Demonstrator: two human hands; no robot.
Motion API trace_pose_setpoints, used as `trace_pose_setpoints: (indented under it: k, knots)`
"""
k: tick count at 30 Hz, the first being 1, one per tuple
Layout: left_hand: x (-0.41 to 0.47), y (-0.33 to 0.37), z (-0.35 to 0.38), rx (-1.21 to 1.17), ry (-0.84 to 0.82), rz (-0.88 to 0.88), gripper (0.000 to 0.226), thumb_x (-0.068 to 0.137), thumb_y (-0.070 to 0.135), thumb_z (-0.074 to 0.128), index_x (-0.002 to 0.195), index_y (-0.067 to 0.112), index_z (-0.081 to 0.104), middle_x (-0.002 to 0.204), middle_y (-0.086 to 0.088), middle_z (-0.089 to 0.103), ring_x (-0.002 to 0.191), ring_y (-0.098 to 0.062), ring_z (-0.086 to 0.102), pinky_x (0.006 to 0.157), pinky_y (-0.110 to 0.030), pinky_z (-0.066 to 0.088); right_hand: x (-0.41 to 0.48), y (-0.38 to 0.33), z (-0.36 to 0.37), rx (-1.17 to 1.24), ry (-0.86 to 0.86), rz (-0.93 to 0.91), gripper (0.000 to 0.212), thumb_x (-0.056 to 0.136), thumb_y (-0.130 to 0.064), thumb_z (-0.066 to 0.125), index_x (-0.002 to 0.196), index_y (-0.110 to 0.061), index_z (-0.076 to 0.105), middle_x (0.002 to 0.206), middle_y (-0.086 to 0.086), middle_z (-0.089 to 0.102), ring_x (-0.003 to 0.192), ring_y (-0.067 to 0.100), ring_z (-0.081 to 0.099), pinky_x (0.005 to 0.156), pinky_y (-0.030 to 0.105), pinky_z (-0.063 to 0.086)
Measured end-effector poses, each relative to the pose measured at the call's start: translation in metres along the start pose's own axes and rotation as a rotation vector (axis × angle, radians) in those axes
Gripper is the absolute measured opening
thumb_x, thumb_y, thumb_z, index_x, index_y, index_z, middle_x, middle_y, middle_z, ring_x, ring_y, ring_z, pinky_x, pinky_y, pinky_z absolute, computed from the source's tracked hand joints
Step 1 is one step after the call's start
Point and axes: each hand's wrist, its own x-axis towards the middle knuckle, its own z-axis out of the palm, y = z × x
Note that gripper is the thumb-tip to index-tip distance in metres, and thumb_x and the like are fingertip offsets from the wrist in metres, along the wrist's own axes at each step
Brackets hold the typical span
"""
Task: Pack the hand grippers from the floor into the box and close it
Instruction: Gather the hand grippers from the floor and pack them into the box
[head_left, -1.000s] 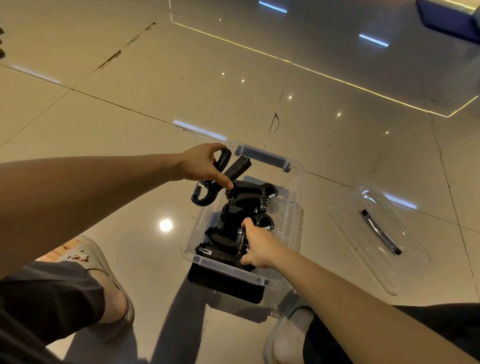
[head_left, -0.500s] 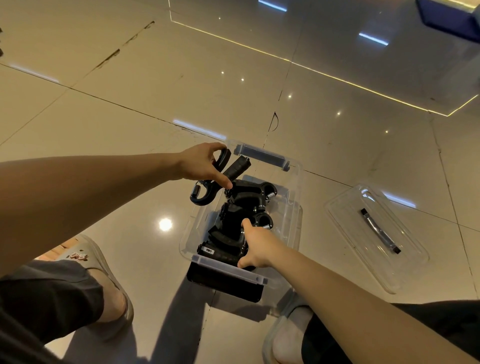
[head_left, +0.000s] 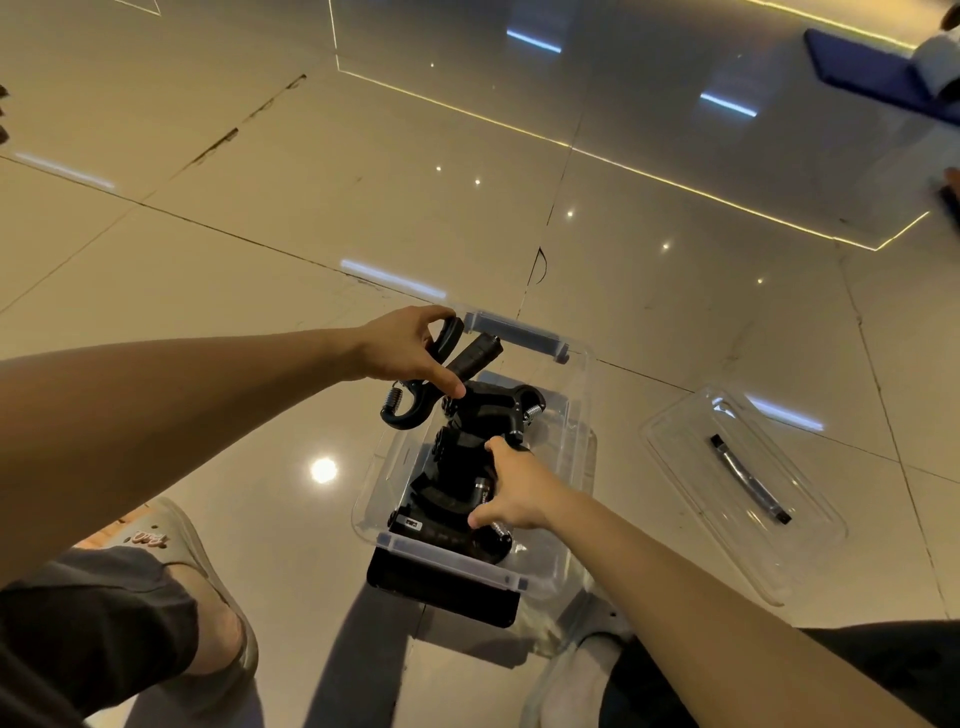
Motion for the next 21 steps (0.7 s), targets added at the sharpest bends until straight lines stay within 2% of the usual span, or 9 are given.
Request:
trace_pose_setpoints:
  k: [2, 4, 7, 9, 11, 14, 17, 18, 21]
  knots:
    - [0.0, 0.002, 0.0, 0.0, -0.001, 0.015, 0.112, 0.065, 0.036, 0.093, 0.156, 0.025, 0.029, 0.11, -0.007, 0.058, 0.088, -0.02, 0.067, 0.064, -0.021, 0.052, 0.001, 0.001, -0.022, 0.118, 0.07, -0.01, 0.102, 0.074, -0.038, 0.087, 0.152, -0.015, 0.026, 0.12, 0.014, 0.064, 0.102, 0.025, 0.064, 0.089, 0.044, 0.057]
    - [-0.001, 0.004, 0.0, 0.0, -0.004, 0.026, 0.113, 0.065, 0.034, 0.093, 0.156, 0.025, 0.028, 0.108, -0.006, 0.06, 0.088, -0.02, 0.068, 0.066, -0.022, 0.052, -0.002, -0.001, -0.04, 0.32, 0.098, -0.012, 0.096, 0.077, -0.032, 0.086, 0.152, -0.017, 0.027, 0.108, 0.015, 0.068, 0.088, 0.025, 0.068, 0.077, 0.042, 0.061]
    - [-0.004, 0.007, 0.004, 0.016, -0.009, 0.033, 0.116, 0.062, 0.037, 0.095, 0.157, 0.027, 0.028, 0.106, -0.004, 0.06, 0.09, -0.018, 0.066, 0.068, -0.023, 0.05, -0.01, -0.003, -0.059, 0.653, 0.147, -0.003, 0.076, 0.084, -0.017, 0.08, 0.145, -0.019, 0.036, 0.103, 0.014, 0.067, 0.085, 0.03, 0.073, 0.064, 0.037, 0.062]
    - [-0.008, 0.01, 0.009, 0.048, 0.003, 0.031, 0.116, 0.061, 0.04, 0.095, 0.156, 0.028, 0.028, 0.109, -0.003, 0.058, 0.092, -0.016, 0.062, 0.069, -0.023, 0.048, -0.014, -0.006, -0.071, 0.92, 0.194, 0.003, 0.053, 0.089, -0.012, 0.074, 0.135, -0.011, 0.047, 0.105, 0.018, 0.068, 0.083, 0.031, 0.074, 0.065, 0.039, 0.063]
    - [-0.01, 0.013, 0.014, 0.047, 0.022, 0.032, 0.114, 0.061, 0.04, 0.095, 0.154, 0.028, 0.03, 0.107, -0.001, 0.059, 0.091, -0.014, 0.063, 0.069, -0.022, 0.049, -0.014, -0.01, -0.079, 1.118, 0.225, -0.032, 0.032, 0.094, -0.015, 0.068, 0.124, -0.007, 0.058, 0.102, 0.021, 0.071, 0.083, 0.031, 0.075, 0.071, 0.044, 0.064]
    - [-0.012, 0.023, 0.026, 0.044, 0.065, 0.067, 0.108, 0.061, 0.04, 0.094, 0.15, 0.026, 0.035, 0.1, 0.005, 0.06, 0.086, -0.014, 0.065, 0.07, -0.025, 0.054, -0.011, -0.017, -0.078, 1.165, 0.258, -0.082, 0.025, 0.099, -0.02, 0.063, 0.114, -0.001, 0.065, 0.101, 0.021, 0.074, 0.088, 0.029, 0.076, 0.068, 0.036, 0.063]
    - [-0.013, 0.025, 0.031, 0.068, 0.106, 0.091, 0.103, 0.063, 0.043, 0.093, 0.147, 0.024, 0.037, 0.093, 0.01, 0.057, 0.08, -0.012, 0.064, 0.065, -0.022, 0.049, -0.008, -0.02, -0.076, 1.164, 0.309, -0.103, 0.022, 0.101, -0.019, 0.06, 0.112, -0.001, 0.067, 0.101, 0.019, 0.076, 0.089, 0.029, 0.076, 0.064, 0.028, 0.06]
    - [-0.013, 0.025, 0.028, 0.017, 0.089, 0.074, 0.095, 0.067, 0.041, 0.091, 0.145, 0.024, 0.04, 0.094, 0.005, 0.061, 0.079, -0.014, 0.067, 0.064, -0.021, 0.051, -0.007, -0.02, -0.078, 1.155, 0.322, -0.104, 0.021, 0.101, -0.018, 0.059, 0.112, -0.002, 0.067, 0.1, 0.018, 0.076, 0.089, 0.028, 0.076, 0.064, 0.027, 0.059]
    - [-0.011, 0.024, 0.017, -0.161, 0.046, 0.031, 0.051, 0.085, 0.03, 0.079, 0.127, 0.017, 0.053, 0.098, -0.008, 0.072, 0.079, -0.019, 0.074, 0.067, -0.026, 0.056, -0.005, -0.016, -0.082, 1.126, 0.372, -0.096, 0.021, 0.101, -0.017, 0.059, 0.114, 0.0, 0.064, 0.093, 0.014, 0.075, 0.079, 0.023, 0.076, 0.06, 0.026, 0.057]
